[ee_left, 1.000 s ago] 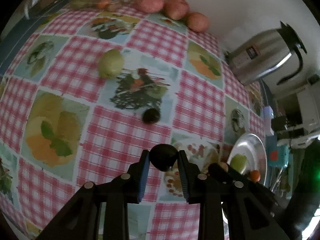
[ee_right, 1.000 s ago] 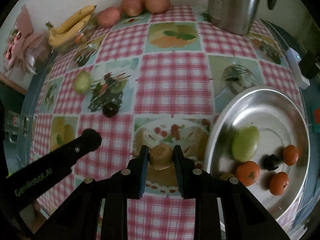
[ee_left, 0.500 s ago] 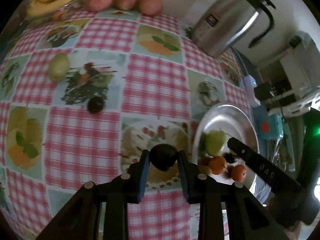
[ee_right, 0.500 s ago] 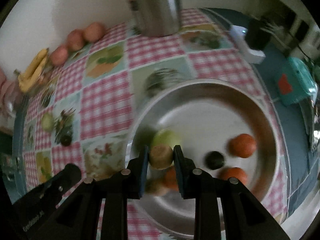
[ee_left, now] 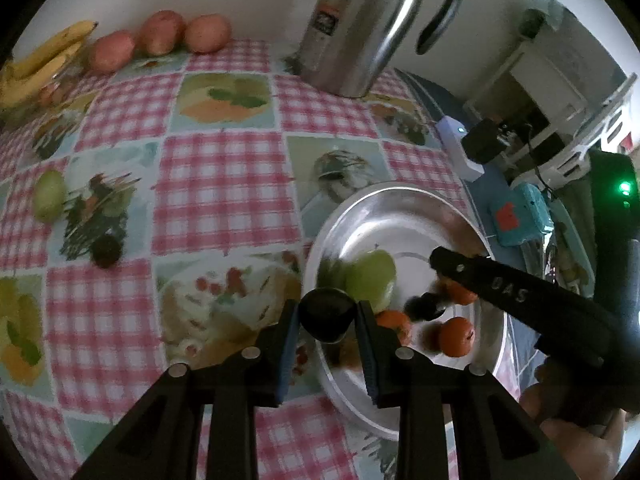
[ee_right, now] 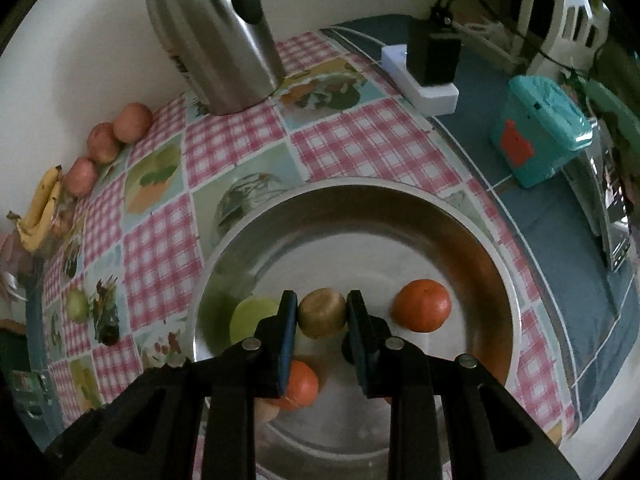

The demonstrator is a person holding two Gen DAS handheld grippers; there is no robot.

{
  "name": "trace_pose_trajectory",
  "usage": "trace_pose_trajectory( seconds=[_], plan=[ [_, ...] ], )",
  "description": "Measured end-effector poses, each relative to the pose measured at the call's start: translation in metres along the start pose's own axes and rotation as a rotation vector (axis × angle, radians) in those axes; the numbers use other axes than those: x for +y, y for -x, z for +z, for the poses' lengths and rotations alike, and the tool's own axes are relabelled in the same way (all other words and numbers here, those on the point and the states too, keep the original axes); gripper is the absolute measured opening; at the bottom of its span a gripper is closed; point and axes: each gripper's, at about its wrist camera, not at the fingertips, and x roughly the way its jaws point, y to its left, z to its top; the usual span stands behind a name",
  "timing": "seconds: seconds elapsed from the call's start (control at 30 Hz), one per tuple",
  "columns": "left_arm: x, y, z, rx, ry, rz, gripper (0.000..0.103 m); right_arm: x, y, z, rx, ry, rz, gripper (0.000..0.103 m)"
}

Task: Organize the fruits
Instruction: 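Carry the plum and kiwi to the steel plate and open both tools, then lift both open tools away from the fruit on the plate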

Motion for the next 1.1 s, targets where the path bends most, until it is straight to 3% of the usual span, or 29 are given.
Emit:
trace_pose_trajectory(
  seconds=[0.2,0.7,0.93,1.1],
  plan=[
    [-0.007,-0.009,0.001,-0.011,-0.019,-0.029,0.030,-0.009,-0.015,-0.001,0.034,-0.022,-0.024,0.027],
    [-0.014,-0.022,-0.005,0.026,-0.059,-0.013,0.031,-0.011,-0.029,-0.006,0.082,-0.034,-0.029,0.027],
    [-0.011,-0.024,-0.004,0.042,-0.050,-0.012,0.033,-0.006,-0.025,-0.004,0.074,-0.014,-0.026,0.039],
    [-0.011,-0.022,-0.004,0.040,-0.042,-0.024,0.047,-0.006,-0.018,-0.002,0.053,-0.015,-0.025,0.042]
  ],
)
